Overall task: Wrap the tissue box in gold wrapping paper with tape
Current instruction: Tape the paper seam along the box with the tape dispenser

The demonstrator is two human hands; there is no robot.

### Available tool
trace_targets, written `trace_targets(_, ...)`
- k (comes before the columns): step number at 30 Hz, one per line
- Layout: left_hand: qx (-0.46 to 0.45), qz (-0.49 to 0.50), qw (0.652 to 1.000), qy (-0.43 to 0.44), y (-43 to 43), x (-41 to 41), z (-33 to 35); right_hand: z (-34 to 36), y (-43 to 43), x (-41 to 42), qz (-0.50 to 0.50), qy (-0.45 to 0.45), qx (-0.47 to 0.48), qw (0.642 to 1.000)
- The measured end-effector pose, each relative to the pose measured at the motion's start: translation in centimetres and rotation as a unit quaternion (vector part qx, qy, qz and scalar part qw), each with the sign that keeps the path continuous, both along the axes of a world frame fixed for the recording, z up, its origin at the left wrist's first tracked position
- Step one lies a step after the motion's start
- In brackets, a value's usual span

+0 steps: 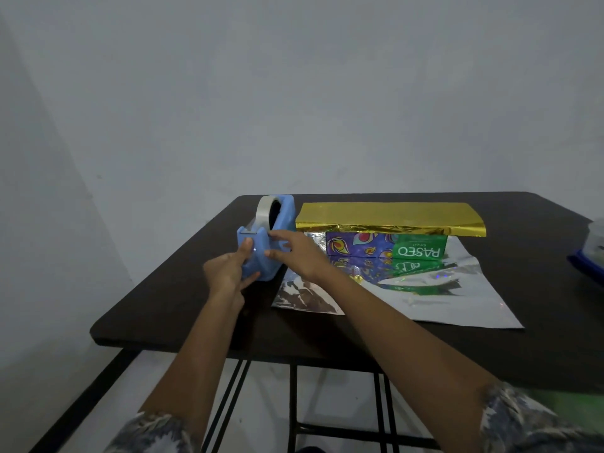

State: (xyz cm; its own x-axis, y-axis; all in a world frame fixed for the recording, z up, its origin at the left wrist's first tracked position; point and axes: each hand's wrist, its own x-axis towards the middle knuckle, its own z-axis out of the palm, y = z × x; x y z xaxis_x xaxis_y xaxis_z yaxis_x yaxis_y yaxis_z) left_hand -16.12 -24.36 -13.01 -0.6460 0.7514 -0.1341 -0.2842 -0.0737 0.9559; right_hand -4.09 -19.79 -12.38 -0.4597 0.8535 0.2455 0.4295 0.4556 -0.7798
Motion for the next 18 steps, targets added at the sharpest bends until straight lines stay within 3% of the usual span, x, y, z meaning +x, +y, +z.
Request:
trace_targets(5,0.009,0.012,1.0,-0.026,-1.8,0.3,-0.2,3.3,-1.0,5.5,-0.074,0.017,0.161,0.984)
trace_targets(7,0.042,0.037,0.998,0.006,-2.8,1.6,-0.6,4.6,-0.2,8.9,-0.115,0.008,0.191,0.975)
trace_targets(9,0.076,-0.005,0.995,0.071,-3.6,4.3,-0.4,5.0,1.3,12.2,-0.144,-0.032,0.166,0.975)
trace_targets(14,0.087,-0.236,0.956,0.149,-1.5,12.4,2.0,4.2,4.2,17.4,-0.19,-0.158,0.082,0.966)
trace_targets(18,0.059,-0.275,0.951,0.13,2.5,16.3,1.2,3.7,5.1,18.5,-0.182,-0.168,0.078,0.966)
